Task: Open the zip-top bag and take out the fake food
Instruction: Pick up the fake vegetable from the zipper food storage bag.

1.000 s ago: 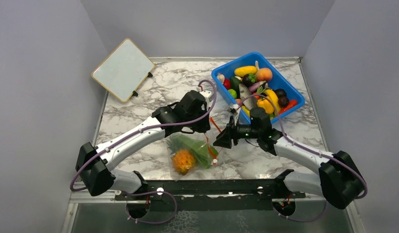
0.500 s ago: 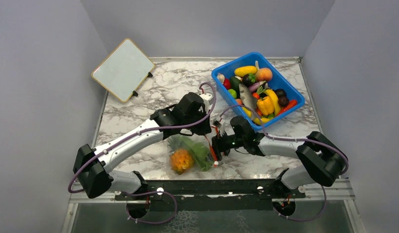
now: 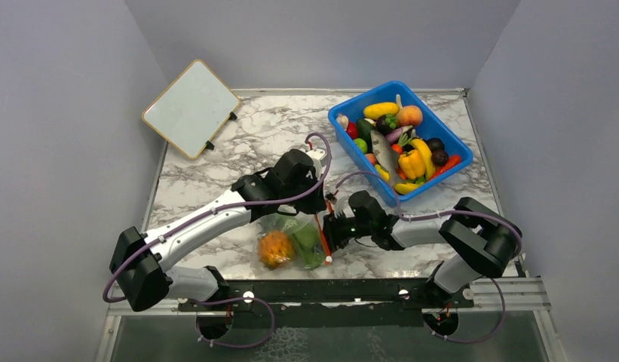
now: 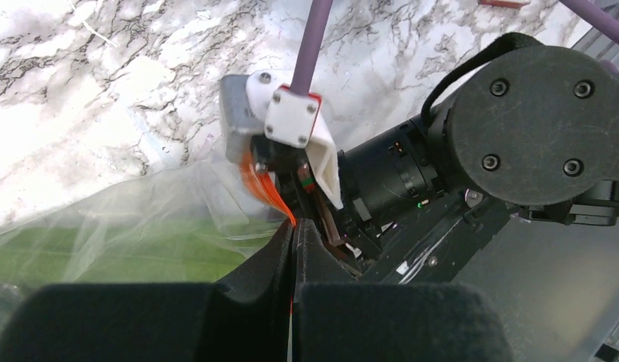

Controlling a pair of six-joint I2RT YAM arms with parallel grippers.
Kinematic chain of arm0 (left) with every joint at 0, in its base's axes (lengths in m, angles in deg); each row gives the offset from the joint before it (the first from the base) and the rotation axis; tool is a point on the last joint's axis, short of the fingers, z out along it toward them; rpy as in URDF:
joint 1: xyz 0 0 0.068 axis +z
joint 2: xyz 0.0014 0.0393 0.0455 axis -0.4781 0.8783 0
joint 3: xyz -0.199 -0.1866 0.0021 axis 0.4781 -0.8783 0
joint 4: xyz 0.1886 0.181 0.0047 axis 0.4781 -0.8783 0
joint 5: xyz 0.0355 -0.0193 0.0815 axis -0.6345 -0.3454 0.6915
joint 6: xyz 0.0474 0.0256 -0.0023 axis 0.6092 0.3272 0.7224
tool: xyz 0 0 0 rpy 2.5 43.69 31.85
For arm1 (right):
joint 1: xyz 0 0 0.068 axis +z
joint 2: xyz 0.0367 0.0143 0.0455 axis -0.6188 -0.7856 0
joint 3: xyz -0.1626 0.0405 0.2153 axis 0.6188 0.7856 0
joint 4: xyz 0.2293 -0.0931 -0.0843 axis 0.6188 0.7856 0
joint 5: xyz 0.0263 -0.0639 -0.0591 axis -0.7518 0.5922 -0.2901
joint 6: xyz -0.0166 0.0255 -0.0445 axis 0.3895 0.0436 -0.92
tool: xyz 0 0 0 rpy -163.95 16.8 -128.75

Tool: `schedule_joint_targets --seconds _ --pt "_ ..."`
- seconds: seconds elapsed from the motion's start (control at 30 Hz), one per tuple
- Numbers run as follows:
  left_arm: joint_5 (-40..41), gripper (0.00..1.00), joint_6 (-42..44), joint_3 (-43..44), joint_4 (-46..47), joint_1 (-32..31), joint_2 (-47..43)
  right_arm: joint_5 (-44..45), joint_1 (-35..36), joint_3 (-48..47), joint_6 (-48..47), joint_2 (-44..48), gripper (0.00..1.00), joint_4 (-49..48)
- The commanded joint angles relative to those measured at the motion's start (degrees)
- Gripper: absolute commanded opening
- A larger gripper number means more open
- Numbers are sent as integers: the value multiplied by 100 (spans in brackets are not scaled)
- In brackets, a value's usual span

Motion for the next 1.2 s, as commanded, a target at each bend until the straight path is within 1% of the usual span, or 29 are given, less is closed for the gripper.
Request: schedule_joint_targets --seconds 0.0,0.07,0.1,0.2,0.33,0.4,0.43,0.53,0.6,0.67,0.83,0.97,1.03,1.17 --pt "223 0 -110 -109 322 -12 -299 339 52 205 577 172 26 -952" --pt "235 0 -75 -146 322 -10 -350 531 52 278 677 418 17 -1019" --pt "192 0 -36 -162 324 -12 -353 615 52 312 730 552 14 -1057" --pt "-64 0 161 -194 285 -12 -324 920 47 313 907 969 10 -938" --pt "-453 0 525 -234 207 -12 -292 1370 32 -13 1030 1311 8 -145" --pt "-587 0 741 -236 98 -12 -279 1481 -82 -320 1236 1322 8 522" --pt "-628 0 850 -228 21 -10 -276 1399 -186 -483 1310 1317 8 828" --pt "-626 0 1080 -193 -216 -10 -272 913 -643 -554 1655 1400 8 1065" --pt "-530 0 1136 -180 -342 -6 -294 435 -1064 -327 2089 1511 8 849" --pt "-349 0 1121 -207 -373 -5 -337 69 -1313 -68 2349 1632 8 504" --pt "-125 0 1068 -205 -367 -8 -325 -552 -1355 -222 2193 1691 8 792" --pt "-7 0 1052 -175 -368 -9 -265 -544 -1407 -1 2323 1943 8 495" --pt "28 0 1041 -208 -368 -12 -278 -663 -1504 253 2717 2057 8 -58" --pt "159 0 1041 -323 -371 -12 -360 -1327 -1838 715 3702 1926 8 -1486"
